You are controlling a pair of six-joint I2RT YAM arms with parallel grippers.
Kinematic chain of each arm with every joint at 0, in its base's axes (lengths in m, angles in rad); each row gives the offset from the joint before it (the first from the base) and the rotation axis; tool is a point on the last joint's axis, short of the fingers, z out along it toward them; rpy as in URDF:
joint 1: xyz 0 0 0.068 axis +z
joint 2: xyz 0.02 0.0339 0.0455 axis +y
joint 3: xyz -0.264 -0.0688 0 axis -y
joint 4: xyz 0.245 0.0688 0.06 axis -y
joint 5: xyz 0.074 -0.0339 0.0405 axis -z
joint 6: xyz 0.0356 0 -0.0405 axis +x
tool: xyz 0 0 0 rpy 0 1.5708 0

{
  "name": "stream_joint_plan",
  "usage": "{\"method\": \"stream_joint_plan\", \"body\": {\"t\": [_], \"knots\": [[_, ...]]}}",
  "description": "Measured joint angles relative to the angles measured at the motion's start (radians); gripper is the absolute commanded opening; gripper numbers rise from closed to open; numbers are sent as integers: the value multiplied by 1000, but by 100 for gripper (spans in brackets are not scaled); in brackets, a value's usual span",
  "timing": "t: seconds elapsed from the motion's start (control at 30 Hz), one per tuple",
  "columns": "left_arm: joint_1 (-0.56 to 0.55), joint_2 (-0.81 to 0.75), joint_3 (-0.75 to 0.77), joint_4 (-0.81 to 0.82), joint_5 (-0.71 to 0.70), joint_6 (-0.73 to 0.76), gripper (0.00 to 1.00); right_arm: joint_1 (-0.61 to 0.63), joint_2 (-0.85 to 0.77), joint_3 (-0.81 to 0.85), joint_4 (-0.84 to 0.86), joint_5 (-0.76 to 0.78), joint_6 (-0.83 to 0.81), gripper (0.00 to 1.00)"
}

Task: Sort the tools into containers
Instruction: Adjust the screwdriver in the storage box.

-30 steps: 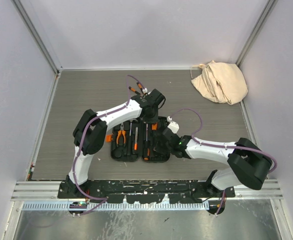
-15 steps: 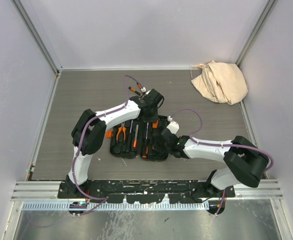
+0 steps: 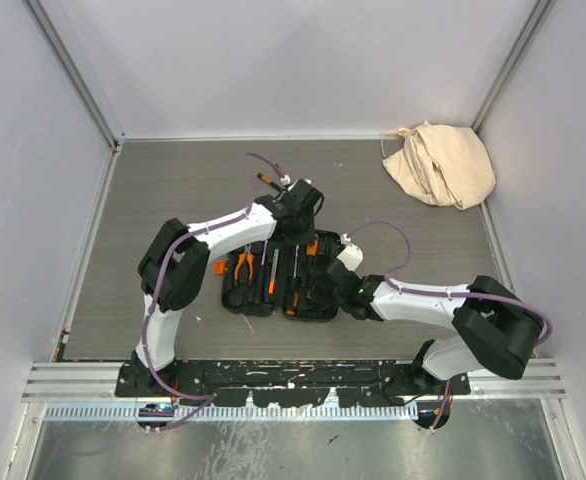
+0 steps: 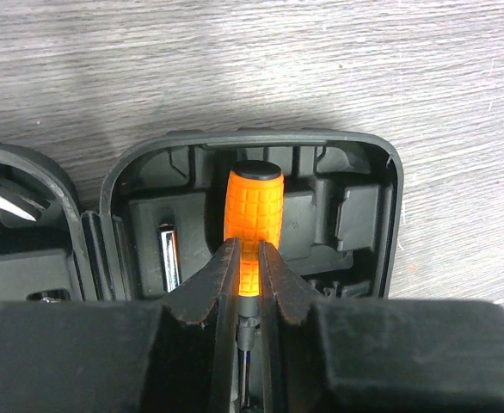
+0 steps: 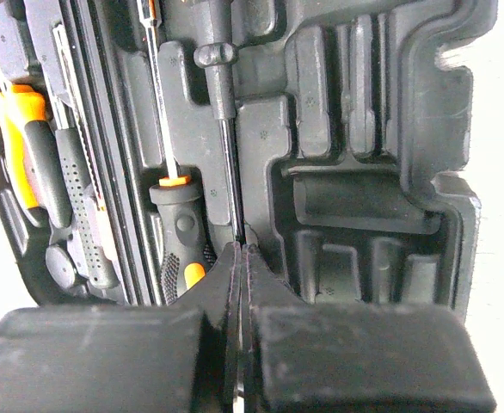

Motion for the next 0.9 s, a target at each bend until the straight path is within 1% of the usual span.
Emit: {"method": "stream_joint_plan", "body": {"t": [0.17, 0.43, 0.63, 0.77, 0.9], "knots": [[3, -4, -9, 27, 23, 16, 18, -2, -33, 4, -24, 16, -1, 0], [3, -16, -34, 60, 60, 27, 22, -12, -108, 8, -139, 31, -47, 0], [3, -90, -97, 30, 73, 53, 27, -19, -206, -35, -215, 23, -98, 6], [3, -135, -99, 27, 80, 70, 28, -21, -246, -44, -246, 15, -128, 9], [3, -151, -98, 31, 89, 75, 28, -21, -274, -44, -282, 15, -149, 11]]}}
